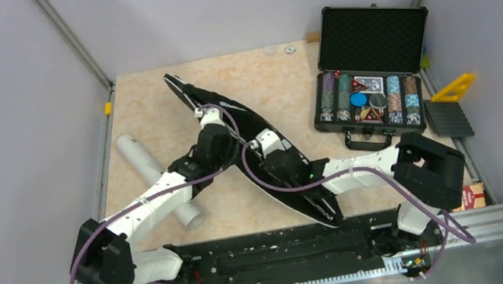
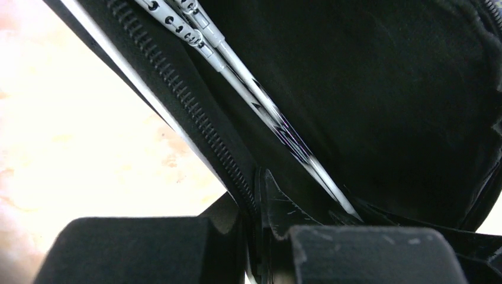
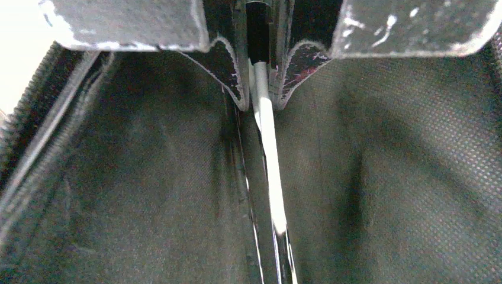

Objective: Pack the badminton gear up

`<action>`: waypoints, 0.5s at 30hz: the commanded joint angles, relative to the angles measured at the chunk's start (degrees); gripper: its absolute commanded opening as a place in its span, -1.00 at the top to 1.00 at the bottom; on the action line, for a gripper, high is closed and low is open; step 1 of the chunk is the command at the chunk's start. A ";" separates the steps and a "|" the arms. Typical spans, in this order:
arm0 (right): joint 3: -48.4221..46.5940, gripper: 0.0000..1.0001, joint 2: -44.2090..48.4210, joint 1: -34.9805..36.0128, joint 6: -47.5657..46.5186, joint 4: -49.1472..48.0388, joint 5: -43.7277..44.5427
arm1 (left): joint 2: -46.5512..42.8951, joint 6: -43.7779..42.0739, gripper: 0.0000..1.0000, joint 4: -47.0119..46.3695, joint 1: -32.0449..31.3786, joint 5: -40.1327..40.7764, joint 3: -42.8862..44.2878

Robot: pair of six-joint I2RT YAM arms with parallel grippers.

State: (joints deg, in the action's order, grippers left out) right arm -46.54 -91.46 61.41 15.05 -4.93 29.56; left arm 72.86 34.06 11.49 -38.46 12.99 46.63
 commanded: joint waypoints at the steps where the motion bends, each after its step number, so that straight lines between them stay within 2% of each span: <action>1: 1.83 1.00 -4.55 -2.90 3.61 -23.14 5.63 | -2.33 -0.81 1.00 -1.88 -2.78 -7.56 0.49; 3: 0.42 0.95 -3.43 -2.95 3.22 -19.82 4.89 | -1.92 -0.59 1.00 -1.44 -2.81 -6.65 0.83; 4: -0.51 0.84 -2.01 -3.04 2.55 -17.32 3.76 | -1.74 -0.54 1.00 -1.04 -2.81 -5.70 1.11; 6: -2.93 0.46 1.71 -3.01 0.21 -11.97 -0.72 | -1.46 -0.16 1.00 0.34 -2.78 -2.94 1.73; 7: -4.13 0.17 3.88 -3.01 -1.21 -9.17 -4.14 | -1.48 -0.03 1.00 0.98 -2.82 -1.50 2.10; 9: -5.83 -0.04 7.80 -3.05 -3.34 -4.44 -10.71 | -1.56 0.47 1.00 1.63 -2.76 0.41 2.59; 11: -6.70 -0.13 11.22 -2.97 -5.73 -0.53 -16.14 | -1.80 1.17 1.00 1.95 -2.76 1.70 2.75; 15: -5.83 -0.30 16.62 -3.82 -11.80 2.89 -21.54 | -1.86 1.92 1.00 2.20 -2.76 4.01 2.98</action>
State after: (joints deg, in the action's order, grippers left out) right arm -50.22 -80.95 58.22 9.65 -5.23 16.51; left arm 72.82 35.09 13.76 -41.21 14.63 47.05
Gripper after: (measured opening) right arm 0.621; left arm 0.072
